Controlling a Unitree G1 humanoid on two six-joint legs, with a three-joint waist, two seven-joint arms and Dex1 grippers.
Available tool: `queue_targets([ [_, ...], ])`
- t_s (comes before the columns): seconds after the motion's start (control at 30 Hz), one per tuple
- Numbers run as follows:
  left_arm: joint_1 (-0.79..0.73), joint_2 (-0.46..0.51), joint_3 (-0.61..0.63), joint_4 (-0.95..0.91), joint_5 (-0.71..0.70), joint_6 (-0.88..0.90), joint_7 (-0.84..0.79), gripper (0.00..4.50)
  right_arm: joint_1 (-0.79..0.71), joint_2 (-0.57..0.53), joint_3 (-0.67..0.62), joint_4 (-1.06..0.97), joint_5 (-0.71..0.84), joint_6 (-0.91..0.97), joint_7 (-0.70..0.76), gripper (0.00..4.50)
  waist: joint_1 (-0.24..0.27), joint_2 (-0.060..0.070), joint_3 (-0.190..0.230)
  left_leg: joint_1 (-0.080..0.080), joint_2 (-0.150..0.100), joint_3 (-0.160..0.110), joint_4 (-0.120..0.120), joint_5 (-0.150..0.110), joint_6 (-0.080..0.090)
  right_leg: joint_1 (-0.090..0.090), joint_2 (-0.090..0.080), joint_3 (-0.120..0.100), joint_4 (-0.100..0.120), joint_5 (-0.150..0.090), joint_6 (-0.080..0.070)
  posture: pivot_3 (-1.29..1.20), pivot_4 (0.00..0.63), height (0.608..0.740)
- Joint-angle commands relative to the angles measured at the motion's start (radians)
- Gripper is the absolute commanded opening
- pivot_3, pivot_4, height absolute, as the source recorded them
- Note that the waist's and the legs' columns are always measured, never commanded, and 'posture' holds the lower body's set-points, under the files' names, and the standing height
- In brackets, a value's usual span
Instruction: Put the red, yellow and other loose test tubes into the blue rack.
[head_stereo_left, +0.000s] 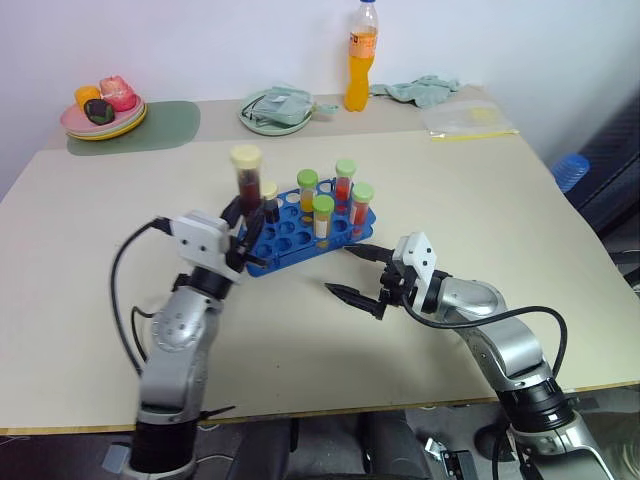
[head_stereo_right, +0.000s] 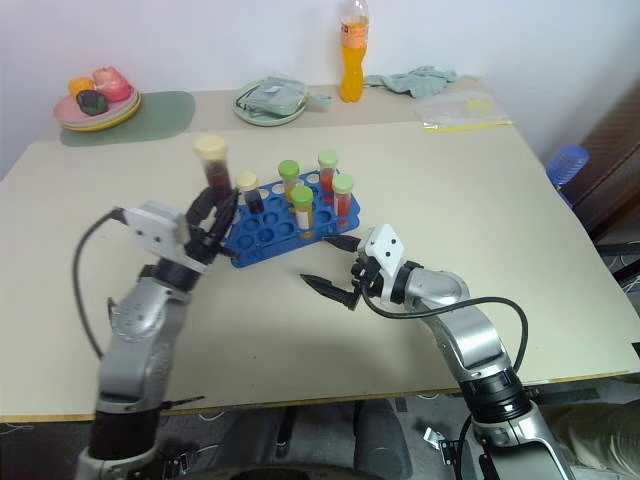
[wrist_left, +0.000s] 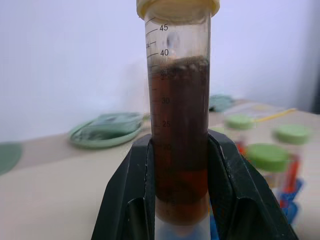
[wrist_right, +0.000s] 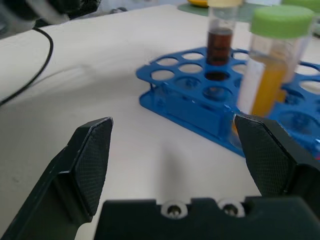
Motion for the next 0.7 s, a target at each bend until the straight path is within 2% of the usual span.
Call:
queue_targets([
  [0.03,-0.035,-0.034,-0.059,0.124,0.106,-0.158,0.044,0.81,0.003,0.009,-0.021,-0.011,-0.006,-0.033,-0.008,4.29,0.001,0.000,0.000,0.000,0.000,0.000,0.000,0.000,0.000,0.000,0.000,0.000,0.000,0.000,0.000,0.00,0.150,0.740],
  [0.27,-0.103,-0.068,-0.078,0.310,0.160,-0.264,0.081,0.81,0.024,0.004,-0.030,-0.026,-0.013,-0.039,-0.030,4.29,0.001,0.000,0.000,0.000,0.000,0.000,0.000,0.000,0.000,0.000,0.000,0.000,0.000,0.000,0.000,0.00,0.150,0.740],
  [0.7,-0.073,-0.049,-0.097,0.321,0.176,-0.174,0.070,0.81,0.038,0.007,-0.037,-0.028,-0.019,-0.044,-0.043,4.29,0.000,0.000,0.000,0.000,0.000,-0.001,0.000,0.000,0.000,0.000,0.000,0.000,0.000,0.000,0.000,0.00,0.150,0.740],
])
